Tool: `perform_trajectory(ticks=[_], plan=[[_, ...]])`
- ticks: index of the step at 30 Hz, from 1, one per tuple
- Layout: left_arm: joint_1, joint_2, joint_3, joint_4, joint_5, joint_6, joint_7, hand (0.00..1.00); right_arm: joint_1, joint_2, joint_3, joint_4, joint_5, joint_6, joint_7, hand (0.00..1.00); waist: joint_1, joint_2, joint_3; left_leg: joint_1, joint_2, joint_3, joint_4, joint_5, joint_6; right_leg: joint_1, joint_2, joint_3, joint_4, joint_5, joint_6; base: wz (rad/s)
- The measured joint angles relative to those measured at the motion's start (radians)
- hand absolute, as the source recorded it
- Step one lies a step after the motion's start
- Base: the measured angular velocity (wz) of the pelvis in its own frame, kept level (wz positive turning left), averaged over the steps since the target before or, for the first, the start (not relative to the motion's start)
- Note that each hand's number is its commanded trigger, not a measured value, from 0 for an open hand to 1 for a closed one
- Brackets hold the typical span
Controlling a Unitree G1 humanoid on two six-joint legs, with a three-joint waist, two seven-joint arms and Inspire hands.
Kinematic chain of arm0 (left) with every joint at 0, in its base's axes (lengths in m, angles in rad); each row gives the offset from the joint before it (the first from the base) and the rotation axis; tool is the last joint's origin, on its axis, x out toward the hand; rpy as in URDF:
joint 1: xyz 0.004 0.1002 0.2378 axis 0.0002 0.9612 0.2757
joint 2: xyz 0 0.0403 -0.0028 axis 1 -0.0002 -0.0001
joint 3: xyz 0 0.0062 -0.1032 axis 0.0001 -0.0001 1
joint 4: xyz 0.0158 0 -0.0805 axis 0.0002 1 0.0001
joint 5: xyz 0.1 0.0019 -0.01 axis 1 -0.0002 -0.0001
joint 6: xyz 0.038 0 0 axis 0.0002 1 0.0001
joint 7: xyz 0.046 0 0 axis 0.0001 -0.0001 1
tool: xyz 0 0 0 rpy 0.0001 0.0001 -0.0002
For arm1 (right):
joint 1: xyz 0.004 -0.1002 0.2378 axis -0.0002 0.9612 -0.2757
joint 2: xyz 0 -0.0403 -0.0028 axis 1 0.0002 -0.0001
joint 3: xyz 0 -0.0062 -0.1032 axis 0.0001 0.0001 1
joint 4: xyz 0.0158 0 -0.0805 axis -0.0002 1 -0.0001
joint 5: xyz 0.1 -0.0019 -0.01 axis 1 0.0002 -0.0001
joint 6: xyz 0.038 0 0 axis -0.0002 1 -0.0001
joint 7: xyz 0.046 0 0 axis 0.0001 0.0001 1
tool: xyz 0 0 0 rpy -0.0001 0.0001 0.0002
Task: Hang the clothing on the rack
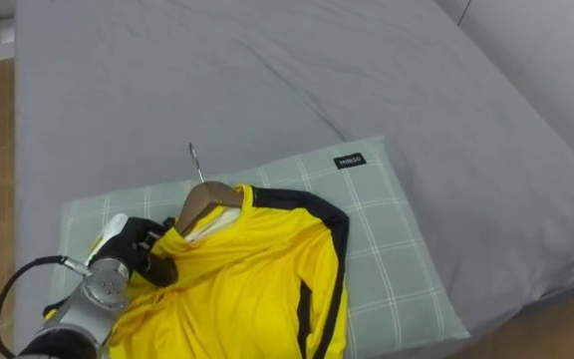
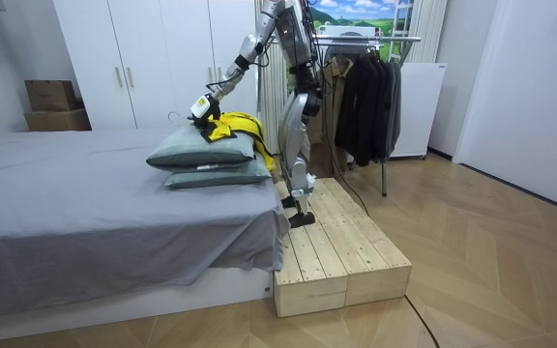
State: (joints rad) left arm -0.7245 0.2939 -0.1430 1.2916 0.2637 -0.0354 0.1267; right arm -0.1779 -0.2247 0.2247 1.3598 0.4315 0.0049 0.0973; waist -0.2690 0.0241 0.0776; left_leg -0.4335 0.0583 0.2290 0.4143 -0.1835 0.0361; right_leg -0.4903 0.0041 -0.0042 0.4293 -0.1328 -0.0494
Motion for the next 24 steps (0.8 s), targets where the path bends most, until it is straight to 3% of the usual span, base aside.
perform_trajectory(ticks=[24], plan=[[0.000, 0.000, 0.000, 0.000, 0.001, 0.001, 0.000, 1.00, 0.000, 0.000, 0.020, 0.000, 0.007, -0.004, 0.004, 0.00, 0.001, 0.001, -0.0009, 0.002, 0.000, 0.000, 0.001, 0.000, 0.000, 0.001, 0.000, -0.001, 0.001, 0.000, 0.000, 0.00]])
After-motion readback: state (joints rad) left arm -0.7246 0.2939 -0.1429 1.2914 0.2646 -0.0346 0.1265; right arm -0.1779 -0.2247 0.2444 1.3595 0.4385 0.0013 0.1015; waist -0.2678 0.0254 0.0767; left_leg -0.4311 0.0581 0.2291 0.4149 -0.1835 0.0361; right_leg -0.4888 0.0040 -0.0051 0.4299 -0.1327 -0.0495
